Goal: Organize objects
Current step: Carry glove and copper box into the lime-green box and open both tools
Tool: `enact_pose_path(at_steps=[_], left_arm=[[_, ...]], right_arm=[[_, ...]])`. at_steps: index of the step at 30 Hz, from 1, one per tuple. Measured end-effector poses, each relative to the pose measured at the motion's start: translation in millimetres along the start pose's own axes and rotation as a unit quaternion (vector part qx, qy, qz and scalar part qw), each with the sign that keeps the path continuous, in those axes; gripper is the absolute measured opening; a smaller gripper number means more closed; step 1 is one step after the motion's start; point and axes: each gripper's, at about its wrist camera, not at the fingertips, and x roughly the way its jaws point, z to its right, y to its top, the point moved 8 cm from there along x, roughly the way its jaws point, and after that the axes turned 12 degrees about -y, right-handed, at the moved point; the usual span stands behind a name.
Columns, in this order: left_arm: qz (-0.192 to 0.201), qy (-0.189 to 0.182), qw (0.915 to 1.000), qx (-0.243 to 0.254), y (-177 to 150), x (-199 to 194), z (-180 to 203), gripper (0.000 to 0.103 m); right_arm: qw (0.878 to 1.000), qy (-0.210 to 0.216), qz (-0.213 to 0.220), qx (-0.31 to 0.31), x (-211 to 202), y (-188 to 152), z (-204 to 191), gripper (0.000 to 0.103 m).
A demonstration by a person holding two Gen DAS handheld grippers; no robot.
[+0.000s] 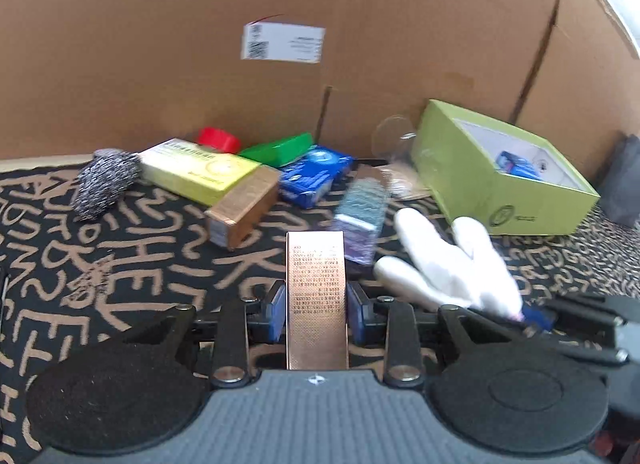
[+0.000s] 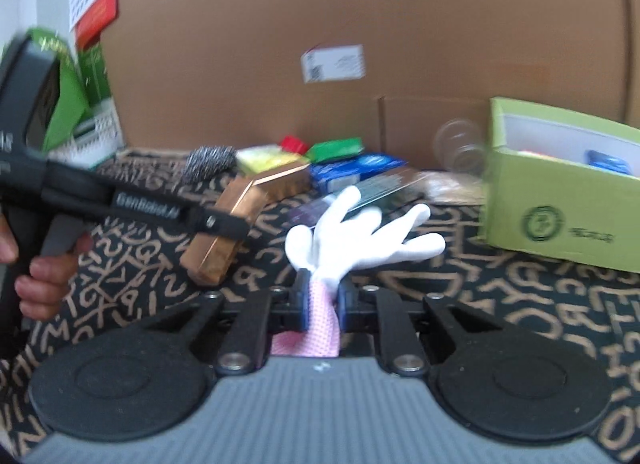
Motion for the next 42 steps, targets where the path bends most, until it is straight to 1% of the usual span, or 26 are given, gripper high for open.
enact_pose_path(at_steps=[7, 13, 16, 18, 24, 30, 33, 38, 40, 41, 42], left_arm=[[0.019, -0.049, 0.9977, 0.044, 25, 3, 57, 0.034], [0.036, -0.098, 0.991, 0.084, 60, 17, 113, 0.034], [0.046, -0.117, 0.9859, 0.111, 78, 25, 140, 0.034], [0.05, -0.121, 0.9833, 0.126, 91, 34, 157, 0.034], [0.05, -0.131, 0.9809, 0.135, 123, 80, 184, 0.034], [0.025, -0.117, 0.9832, 0.138, 134, 133, 189, 0.034], [0.013, -0.117, 0.9834, 0.138, 136, 154, 186, 0.034], [-0.003, -0.102, 0.9847, 0.142, 132, 177, 179, 0.034], [-0.007, -0.095, 0.9851, 0.143, 130, 184, 177, 0.034], [-0.008, -0.094, 0.9851, 0.144, 130, 186, 175, 0.034], [-0.008, -0.095, 0.9846, 0.147, 129, 189, 177, 0.034]], right_arm=[[0.996, -0.044, 0.067, 0.042, -47, 31, 62, 0.013], [0.988, -0.09, 0.11, 0.052, -72, 62, 116, 0.013], [0.984, -0.118, 0.124, 0.051, -79, 75, 143, 0.013], [0.981, -0.137, 0.128, 0.05, -79, 83, 161, 0.013], [0.974, -0.18, 0.132, 0.046, -73, 100, 204, 0.013], [0.972, -0.198, 0.123, 0.031, -52, 110, 242, 0.013], [0.974, -0.203, 0.098, 0.025, -27, 112, 257, 0.013], [0.977, -0.203, 0.059, 0.031, 10, 101, 272, 0.013], [0.979, -0.198, 0.042, 0.037, 24, 97, 277, 0.013], [0.98, -0.191, 0.03, 0.039, 31, 94, 278, 0.016], [0.982, -0.183, 0.015, 0.04, 39, 91, 279, 0.016]])
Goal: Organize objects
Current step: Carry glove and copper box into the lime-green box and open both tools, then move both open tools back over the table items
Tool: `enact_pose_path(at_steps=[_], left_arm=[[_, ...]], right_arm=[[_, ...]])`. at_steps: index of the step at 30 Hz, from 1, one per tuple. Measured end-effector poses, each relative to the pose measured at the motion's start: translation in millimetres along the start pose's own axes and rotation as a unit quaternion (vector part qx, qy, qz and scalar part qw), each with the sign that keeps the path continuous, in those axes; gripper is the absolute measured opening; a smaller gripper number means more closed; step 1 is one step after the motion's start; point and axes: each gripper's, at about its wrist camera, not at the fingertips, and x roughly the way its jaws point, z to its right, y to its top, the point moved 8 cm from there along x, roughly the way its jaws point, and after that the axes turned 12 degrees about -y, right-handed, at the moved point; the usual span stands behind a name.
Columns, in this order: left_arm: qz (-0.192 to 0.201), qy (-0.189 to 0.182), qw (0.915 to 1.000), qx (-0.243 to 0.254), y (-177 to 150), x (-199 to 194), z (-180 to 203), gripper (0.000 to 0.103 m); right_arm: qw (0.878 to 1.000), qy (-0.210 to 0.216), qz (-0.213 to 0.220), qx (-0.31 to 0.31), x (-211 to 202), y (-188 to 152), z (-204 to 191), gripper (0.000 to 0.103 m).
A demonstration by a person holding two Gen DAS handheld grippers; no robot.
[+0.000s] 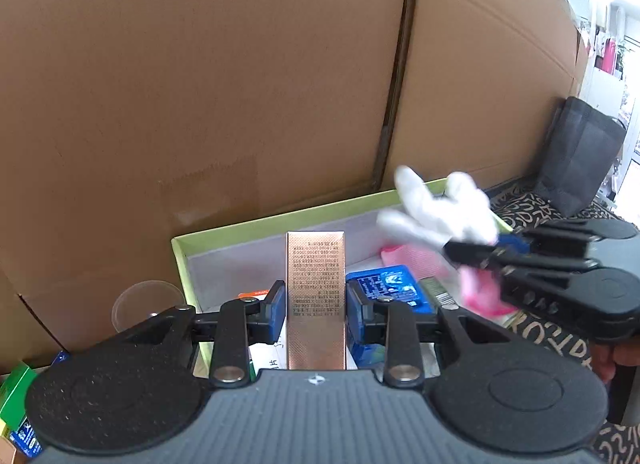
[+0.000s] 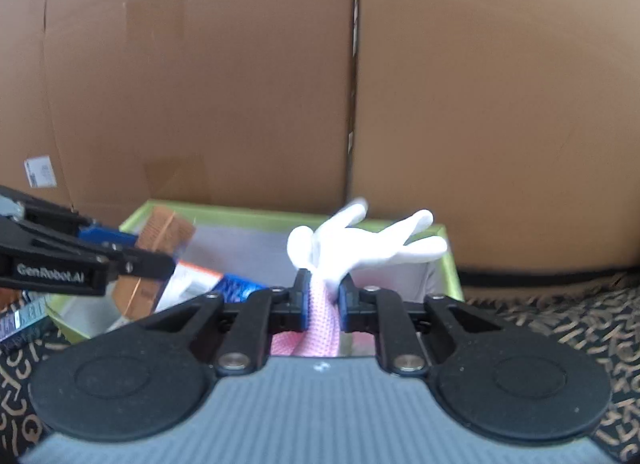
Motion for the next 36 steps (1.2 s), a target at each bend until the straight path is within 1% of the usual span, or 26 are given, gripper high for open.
enact_pose_path(at_steps=[1, 2, 3, 4, 5, 6, 7, 8, 10, 12, 16, 19, 23, 26, 28, 30, 33, 36], left_arm=[[0.003, 0.0, 1.0, 0.005, -1, 0, 0, 0.037], [0.007, 0.003, 0.9999, 0.011, -2, -2, 1, 0.058], [0.014, 0.011, 0.9997, 0.014, -3, -5, 2, 0.083], [0.028, 0.022, 0.9992, 0.017, -3, -10, 2, 0.088], [0.048, 0.028, 0.9982, 0.022, -3, -17, 2, 0.089], [0.058, 0.029, 0.9975, 0.029, -3, -21, 4, 0.089], [0.057, 0.028, 0.9975, 0.031, -4, -24, 5, 0.089], [0.054, 0.028, 0.9978, 0.026, -5, -25, 4, 0.089], [0.05, 0.027, 0.9983, 0.012, -6, -26, 2, 0.089], [0.048, 0.026, 0.9985, 0.002, -9, -30, 0, 0.089], [0.044, 0.034, 0.9984, -0.011, -12, -35, 0, 0.089], [0.049, 0.033, 0.998, -0.024, -14, -46, 3, 0.089], [0.062, 0.031, 0.9968, -0.041, -26, -76, 9, 0.089], [0.073, 0.038, 0.9951, -0.055, -41, -100, 7, 0.09], [0.081, 0.042, 0.9938, -0.064, -54, -116, 2, 0.09], [0.084, 0.055, 0.9919, -0.078, -69, -130, -7, 0.09], [0.087, 0.076, 0.9893, -0.089, -92, -152, -20, 0.09], [0.082, 0.098, 0.9872, -0.095, -118, -173, -37, 0.09]], right_arm=[[1.0, 0.002, -0.017, -0.005, 7, -4, -1, 0.022], [1.0, 0.0, -0.028, -0.011, 11, -7, -2, 0.041], [0.999, -0.007, -0.032, -0.017, 12, -10, -2, 0.053], [0.999, -0.021, -0.024, -0.021, 10, -11, -1, 0.07], [0.999, -0.033, -0.009, -0.024, 6, -11, 1, 0.077], [0.999, -0.04, 0.002, -0.028, 1, -11, 2, 0.078], [0.999, -0.041, 0.007, -0.03, -3, -12, 3, 0.081], [0.999, -0.039, 0.011, -0.029, -8, -14, 2, 0.087], [0.999, -0.038, 0.016, -0.022, -15, -14, 2, 0.093], [0.999, -0.042, 0.018, -0.018, -17, -12, 7, 0.095], [0.998, -0.054, 0.023, -0.01, -28, -8, 12, 0.103], [0.998, -0.051, 0.044, -0.004, -48, 3, 4, 0.103], [0.995, -0.048, 0.084, -0.005, -85, 9, -8, 0.103], [0.994, -0.038, 0.107, -0.006, -109, 8, -22, 0.103], [0.993, -0.024, 0.115, -0.004, -123, 5, -33, 0.103], [0.993, -0.01, 0.118, 0.0, -134, -1, -45, 0.103], [0.994, 0.007, 0.112, 0.001, -143, -15, -66, 0.103], [0.995, 0.025, 0.095, 0.001, -142, -32, -92, 0.103]])
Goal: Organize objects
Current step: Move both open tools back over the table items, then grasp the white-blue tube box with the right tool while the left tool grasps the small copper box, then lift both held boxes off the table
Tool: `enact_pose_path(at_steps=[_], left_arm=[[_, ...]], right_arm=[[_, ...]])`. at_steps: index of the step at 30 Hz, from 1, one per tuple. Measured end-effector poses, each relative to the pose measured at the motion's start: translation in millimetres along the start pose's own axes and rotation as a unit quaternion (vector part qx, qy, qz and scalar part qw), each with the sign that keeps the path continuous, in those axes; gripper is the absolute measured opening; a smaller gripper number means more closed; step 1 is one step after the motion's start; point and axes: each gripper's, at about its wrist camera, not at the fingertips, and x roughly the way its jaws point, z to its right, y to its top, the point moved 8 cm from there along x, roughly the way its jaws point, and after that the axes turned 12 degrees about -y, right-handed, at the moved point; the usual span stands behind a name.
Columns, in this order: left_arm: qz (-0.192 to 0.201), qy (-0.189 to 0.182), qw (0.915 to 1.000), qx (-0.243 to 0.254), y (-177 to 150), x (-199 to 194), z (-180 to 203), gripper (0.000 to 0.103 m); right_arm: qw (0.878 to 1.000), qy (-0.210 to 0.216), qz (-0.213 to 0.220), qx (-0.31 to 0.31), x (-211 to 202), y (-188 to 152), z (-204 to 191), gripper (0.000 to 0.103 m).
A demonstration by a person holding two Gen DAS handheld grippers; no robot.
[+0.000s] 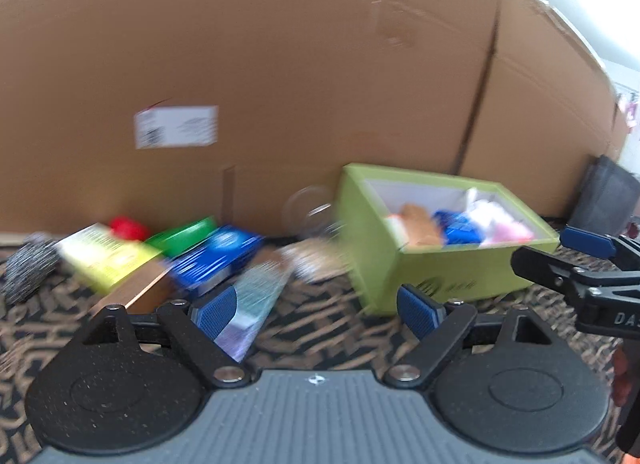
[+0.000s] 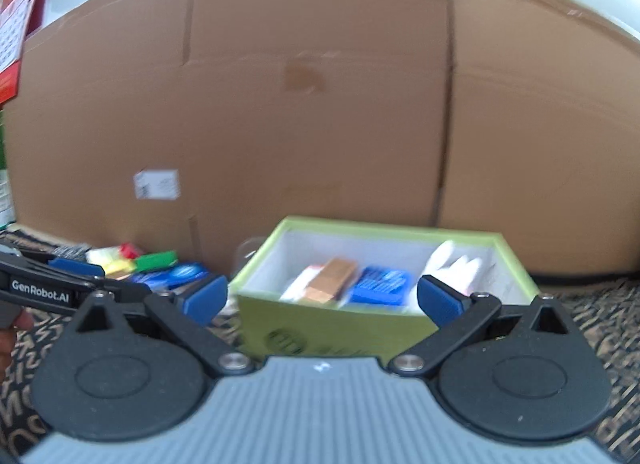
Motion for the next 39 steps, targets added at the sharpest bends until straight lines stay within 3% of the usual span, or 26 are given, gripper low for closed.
enact_pose_path(at_steps=[7, 13, 17, 19, 21, 27, 29, 31, 32, 33, 39], left_arm=[[0.002, 0.066, 0.9974, -0.03, -19, -34, -75, 0.09], [0.005, 0.098, 0.9943, -0.043, -16, -40, -121, 0.09], [-0.004, 0.094, 0.9951, -0.03, -12, -24, -135, 0.088], [-0.008, 0.091, 0.9956, -0.019, -10, -16, -139, 0.082], [-0.018, 0.082, 0.9964, -0.01, -8, -8, -144, 0.068], [-0.035, 0.067, 0.9972, -0.003, -5, 11, -148, 0.067], [-0.042, 0.068, 0.9968, 0.008, -5, 17, -145, 0.066], [-0.051, 0.062, 0.9967, 0.015, -8, 21, -142, 0.047], [-0.059, 0.054, 0.9967, 0.012, -11, 23, -141, 0.03], [-0.066, 0.043, 0.9968, 0.005, -15, 24, -139, 0.026], [-0.079, 0.015, 0.9968, 0.001, -36, 7, -104, 0.025]], right_arm=[[0.995, 0.08, -0.061, 0.008, 6, -38, -83, 0.103], [0.991, 0.104, -0.088, -0.015, 20, -57, -150, 0.103], [0.99, 0.098, -0.099, -0.019, 36, -60, -179, 0.103], [0.991, 0.087, -0.104, -0.016, 44, -60, -188, 0.103], [0.99, 0.084, -0.113, -0.01, 56, -60, -196, 0.102], [0.988, 0.073, -0.137, -0.018, 89, -63, -217, 0.095], [0.987, 0.063, -0.146, -0.021, 98, -67, -221, 0.084], [0.985, 0.059, -0.162, -0.011, 103, -71, -216, 0.065], [0.985, 0.062, -0.161, -0.004, 101, -72, -211, 0.058], [0.985, 0.062, -0.162, -0.006, 97, -72, -206, 0.055], [0.982, 0.096, -0.162, -0.018, 51, -90, -164, 0.043]])
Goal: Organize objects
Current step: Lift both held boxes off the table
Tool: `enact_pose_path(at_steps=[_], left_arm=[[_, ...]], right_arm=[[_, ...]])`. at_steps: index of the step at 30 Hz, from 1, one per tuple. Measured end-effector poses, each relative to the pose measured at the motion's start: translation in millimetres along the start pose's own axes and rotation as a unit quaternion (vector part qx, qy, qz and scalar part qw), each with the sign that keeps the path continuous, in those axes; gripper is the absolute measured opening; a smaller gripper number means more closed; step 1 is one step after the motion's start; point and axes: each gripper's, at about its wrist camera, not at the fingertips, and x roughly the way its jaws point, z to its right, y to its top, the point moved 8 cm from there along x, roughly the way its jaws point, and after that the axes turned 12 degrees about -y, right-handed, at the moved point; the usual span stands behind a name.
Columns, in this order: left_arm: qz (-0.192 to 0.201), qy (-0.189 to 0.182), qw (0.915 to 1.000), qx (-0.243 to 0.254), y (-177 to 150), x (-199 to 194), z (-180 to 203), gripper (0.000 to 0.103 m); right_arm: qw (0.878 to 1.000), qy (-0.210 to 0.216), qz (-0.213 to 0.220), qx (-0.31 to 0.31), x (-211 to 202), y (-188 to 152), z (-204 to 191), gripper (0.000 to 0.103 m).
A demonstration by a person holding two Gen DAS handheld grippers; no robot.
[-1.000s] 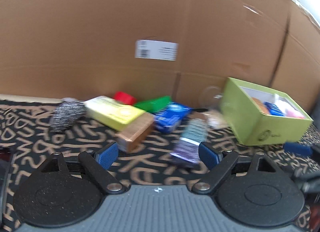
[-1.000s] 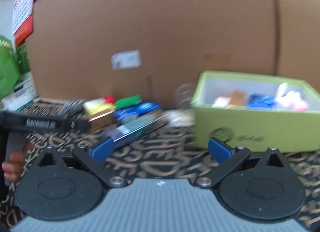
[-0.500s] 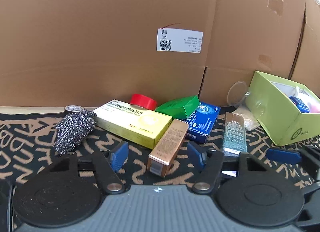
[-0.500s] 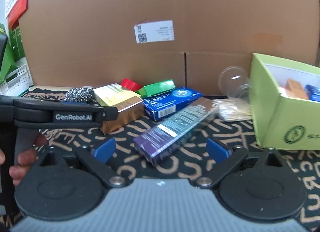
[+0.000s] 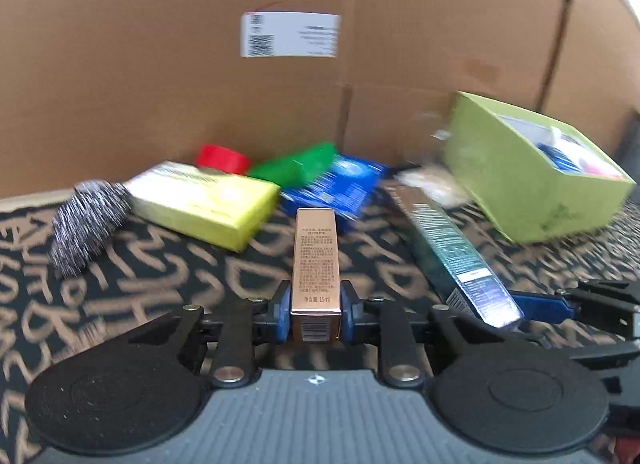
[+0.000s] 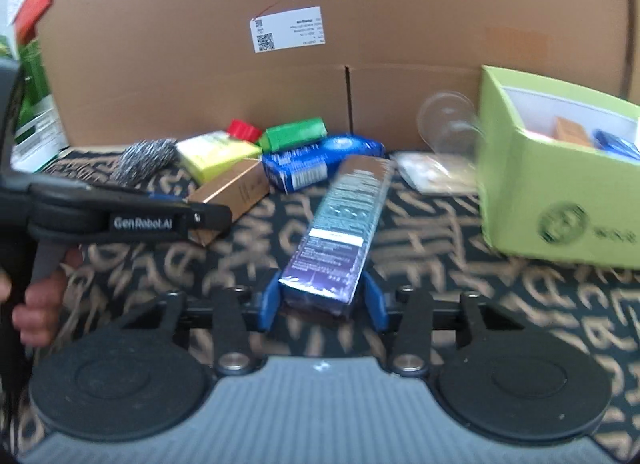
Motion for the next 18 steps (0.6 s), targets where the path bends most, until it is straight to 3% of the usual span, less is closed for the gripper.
enact_pose_path(at_steps=[4, 8, 12, 14, 18], left_arm=[[-0.019, -0.014, 0.9997, 0.008, -24, -17, 38, 0.025], [-0.029, -0.023, 0.9991, 0.02, -37, -26, 66, 0.027], [-0.032, -0.001, 0.999, 0.032, -29, -14, 70, 0.029], [-0.033, -0.005, 0.9991, 0.024, -25, -10, 70, 0.029], [-0.041, -0.004, 0.9988, 0.027, -22, -4, 70, 0.029]], right_arm=[[1.0, 0.004, -0.004, -0.027, -33, -24, 22, 0.041], [0.997, -0.034, -0.011, -0.062, -55, -41, 43, 0.041], [0.999, -0.03, 0.004, -0.043, -60, -34, 50, 0.047], [0.999, -0.026, 0.016, -0.032, -59, -25, 49, 0.058], [0.998, -0.031, 0.022, -0.045, -45, -13, 46, 0.058]])
